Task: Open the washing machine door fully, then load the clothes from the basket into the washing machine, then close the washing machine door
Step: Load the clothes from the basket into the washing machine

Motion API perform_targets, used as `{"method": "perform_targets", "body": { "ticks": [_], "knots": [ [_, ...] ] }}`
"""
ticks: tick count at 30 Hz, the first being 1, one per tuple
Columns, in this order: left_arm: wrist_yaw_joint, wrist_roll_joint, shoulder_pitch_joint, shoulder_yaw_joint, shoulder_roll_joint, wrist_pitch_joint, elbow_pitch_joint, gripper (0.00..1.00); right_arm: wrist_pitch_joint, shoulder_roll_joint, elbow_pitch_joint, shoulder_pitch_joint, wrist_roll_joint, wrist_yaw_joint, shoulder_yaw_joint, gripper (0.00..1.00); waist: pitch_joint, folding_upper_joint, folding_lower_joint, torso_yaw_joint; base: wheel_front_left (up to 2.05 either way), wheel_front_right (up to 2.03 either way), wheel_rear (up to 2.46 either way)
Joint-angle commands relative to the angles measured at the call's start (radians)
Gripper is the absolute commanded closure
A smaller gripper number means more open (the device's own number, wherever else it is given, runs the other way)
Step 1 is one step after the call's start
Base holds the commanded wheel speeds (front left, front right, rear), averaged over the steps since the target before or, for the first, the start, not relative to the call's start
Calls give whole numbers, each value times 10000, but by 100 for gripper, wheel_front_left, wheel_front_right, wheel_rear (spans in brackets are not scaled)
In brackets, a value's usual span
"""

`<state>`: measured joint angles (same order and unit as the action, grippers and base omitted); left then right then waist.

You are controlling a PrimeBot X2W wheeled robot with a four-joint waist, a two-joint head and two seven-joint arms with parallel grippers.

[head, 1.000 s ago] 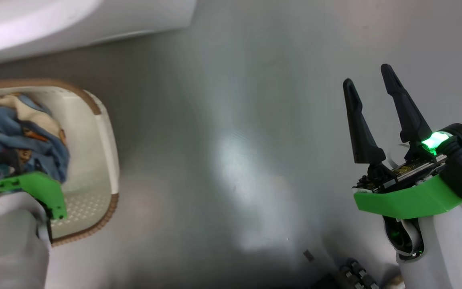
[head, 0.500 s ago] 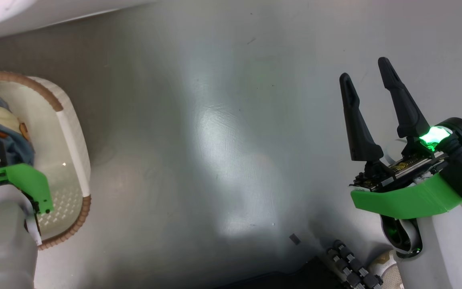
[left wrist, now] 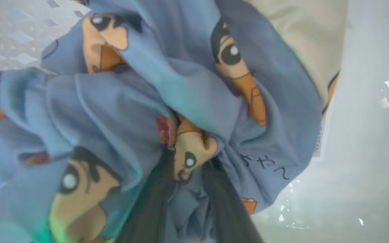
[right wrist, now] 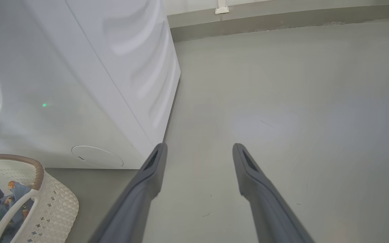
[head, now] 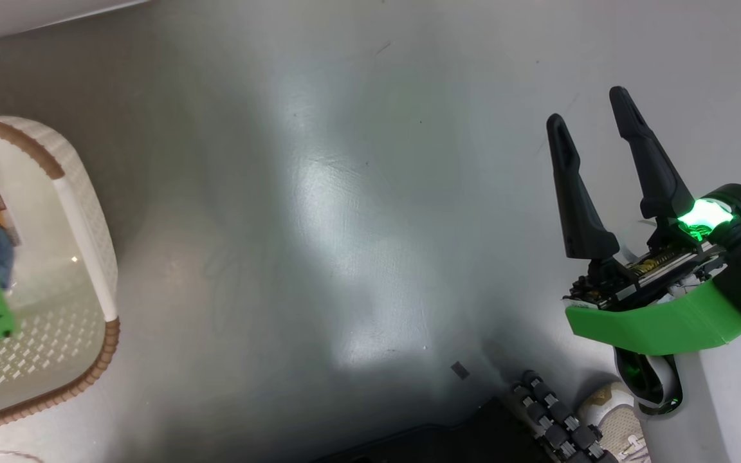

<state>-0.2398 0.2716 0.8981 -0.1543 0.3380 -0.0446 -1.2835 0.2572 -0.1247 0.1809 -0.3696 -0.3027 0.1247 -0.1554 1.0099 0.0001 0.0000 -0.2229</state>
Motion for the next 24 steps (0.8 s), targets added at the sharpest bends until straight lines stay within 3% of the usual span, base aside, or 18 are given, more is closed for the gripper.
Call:
{"method": "perform_targets", "body": {
  "ticks": [1,8,12,24],
  "knots": [
    [250,81,-226,204,754,25,-54,100,45,-48,231,371,-65,60,-248,0,36,-1,0,-34,0,0,0],
    [902,113,-255,61,1059,-140,-63,100,45,-47,209,308,-75,60,-259,0,-51,-1,0,37,0,0,0],
    [1405,185,-429,-29,964,-932,-65,100,45,-65,171,280,-48,60,-198,0,-241,-1,0,192,0,0,0],
    [1644,466,-1140,60,85,-2159,486,100,45,-232,86,287,18,60,5,0,-1053,-1,0,698,0,0,0]
  ]
}}
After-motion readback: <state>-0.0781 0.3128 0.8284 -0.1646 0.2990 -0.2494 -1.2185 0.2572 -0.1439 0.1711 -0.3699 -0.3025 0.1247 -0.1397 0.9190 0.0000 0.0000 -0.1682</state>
